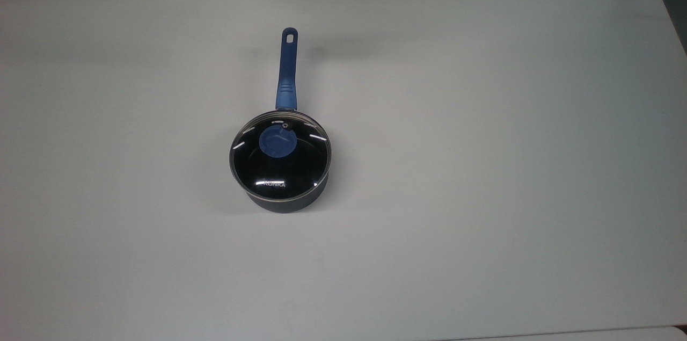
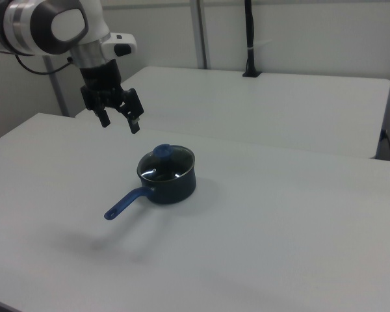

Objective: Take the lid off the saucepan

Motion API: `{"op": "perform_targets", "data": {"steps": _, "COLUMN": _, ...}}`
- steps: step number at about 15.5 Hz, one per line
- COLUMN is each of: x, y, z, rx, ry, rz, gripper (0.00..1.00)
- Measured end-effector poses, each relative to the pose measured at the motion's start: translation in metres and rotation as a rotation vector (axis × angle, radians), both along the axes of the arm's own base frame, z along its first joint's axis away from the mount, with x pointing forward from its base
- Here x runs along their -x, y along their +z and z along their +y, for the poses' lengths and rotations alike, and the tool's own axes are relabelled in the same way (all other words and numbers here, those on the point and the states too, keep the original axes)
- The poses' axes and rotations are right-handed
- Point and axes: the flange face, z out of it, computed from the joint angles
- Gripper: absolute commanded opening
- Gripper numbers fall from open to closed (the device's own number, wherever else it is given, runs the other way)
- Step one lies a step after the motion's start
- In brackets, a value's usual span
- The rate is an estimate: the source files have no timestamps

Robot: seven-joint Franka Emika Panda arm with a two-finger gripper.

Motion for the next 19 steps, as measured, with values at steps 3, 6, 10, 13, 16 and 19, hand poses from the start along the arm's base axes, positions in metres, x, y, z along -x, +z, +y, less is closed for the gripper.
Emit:
{"op": "perform_targets", "data": {"steps": 3, "x": -0.0007, "y": -0.0014, "z": -0.0005, "rx": 0.001, "ry": 0.010, "rz": 0.003, "gripper": 1.00}}
{"op": "perform_targets", "data": {"steps": 6, "x": -0.0009, "y": -0.0018, "z": -0.0011, "rx": 0.001, "ry": 0.009, "rz": 0.004, "gripper": 1.00}}
{"op": "perform_targets", "data": {"steps": 10, "x": -0.0009, "y": -0.0018, "z": -0.0022, "rx": 0.000, "ry": 0.007, "rz": 0.004, "gripper": 1.00}}
{"op": "perform_targets", "data": {"steps": 13, "x": -0.0009, "y": -0.0018, "z": -0.0022, "rx": 0.000, "ry": 0.007, "rz": 0.004, "gripper": 1.00}}
{"op": "perform_targets", "data": {"steps": 16, "x": -0.0009, "y": -0.0019, "z": -0.0025, "rx": 0.000, "ry": 0.006, "rz": 0.004, "gripper": 1.00}}
{"op": "perform_targets", "data": {"steps": 19, "x": -0.0007, "y": -0.0019, "z": -0.0100, "rx": 0.000, "ry": -0.006, "rz": 0.004, "gripper": 1.00}}
